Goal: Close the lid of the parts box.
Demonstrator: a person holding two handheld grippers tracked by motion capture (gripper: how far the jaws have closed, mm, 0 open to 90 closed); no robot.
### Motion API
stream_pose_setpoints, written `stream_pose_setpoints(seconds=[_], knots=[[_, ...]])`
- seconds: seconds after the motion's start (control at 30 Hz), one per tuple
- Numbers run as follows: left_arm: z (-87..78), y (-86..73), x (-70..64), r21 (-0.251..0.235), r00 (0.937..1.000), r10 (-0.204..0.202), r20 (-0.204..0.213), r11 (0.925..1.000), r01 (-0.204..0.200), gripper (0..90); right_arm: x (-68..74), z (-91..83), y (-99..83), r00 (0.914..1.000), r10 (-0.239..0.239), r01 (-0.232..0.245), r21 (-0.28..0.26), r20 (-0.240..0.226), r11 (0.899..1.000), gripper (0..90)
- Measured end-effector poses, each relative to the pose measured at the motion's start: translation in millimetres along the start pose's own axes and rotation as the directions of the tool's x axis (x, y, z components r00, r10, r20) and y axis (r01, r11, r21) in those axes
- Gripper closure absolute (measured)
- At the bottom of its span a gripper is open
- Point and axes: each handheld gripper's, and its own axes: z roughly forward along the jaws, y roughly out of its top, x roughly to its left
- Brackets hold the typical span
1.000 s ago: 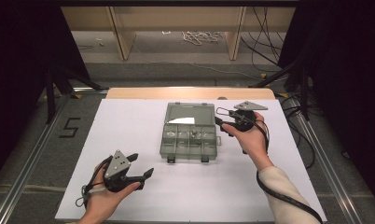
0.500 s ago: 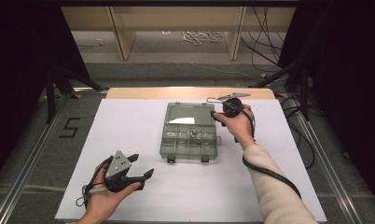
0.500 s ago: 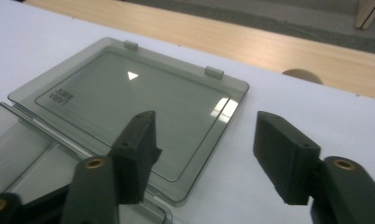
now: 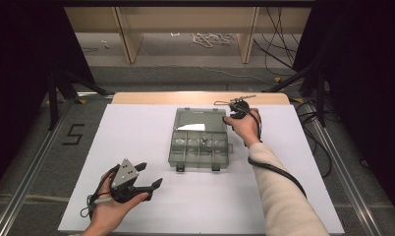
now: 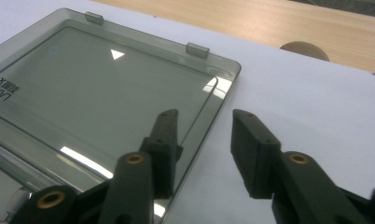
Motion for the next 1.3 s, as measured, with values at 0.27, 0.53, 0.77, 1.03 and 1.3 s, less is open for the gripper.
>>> stream_pose_setpoints(seconds=[0.27, 0.53, 0.77, 1.03, 1.3], knots=[[0.4, 0.1, -0.1, 0.0, 0.9999, 0.012, 0.004, 0.9999, -0.012, 24.9, -3.3, 11.5, 3.5, 0.9997, -0.014, 0.014, 0.024, 0.019, 1.0, 71.1], [0.1, 0.1, -1.4, -0.001, 1.0, 0.002, 0.007, 1.0, -0.002, 24.9, 0.4, 19.2, 2.2, 0.9965, 0.08, -0.082, 0.087, 0.026, 0.993, 75.4], [0.6, 0.4, -0.9, -0.001, 0.9999, 0.014, 0.008, 0.9999, -0.014, 25.0, 1.1, 21.0, 4.5, 0.9908, 0.132, -0.134, 0.098, 0.029, 0.986, 79.9], [1.1, 0.1, -0.6, 0.0, 0.9998, 0.018, 0.011, 0.9998, -0.018, 25.0, 4.7, 24.0, 6.6, 0.9845, 0.159, -0.165, 0.083, 0.075, 0.983, 84.1], [1.1, -0.5, -1.7, 0.003, 0.9999, -0.008, 0.01, 1.0, 0.007, 25.0, 14.9, 20.9, 10.4, 0.9685, 0.208, -0.218, 0.062, 0.136, 0.974, 88.1]])
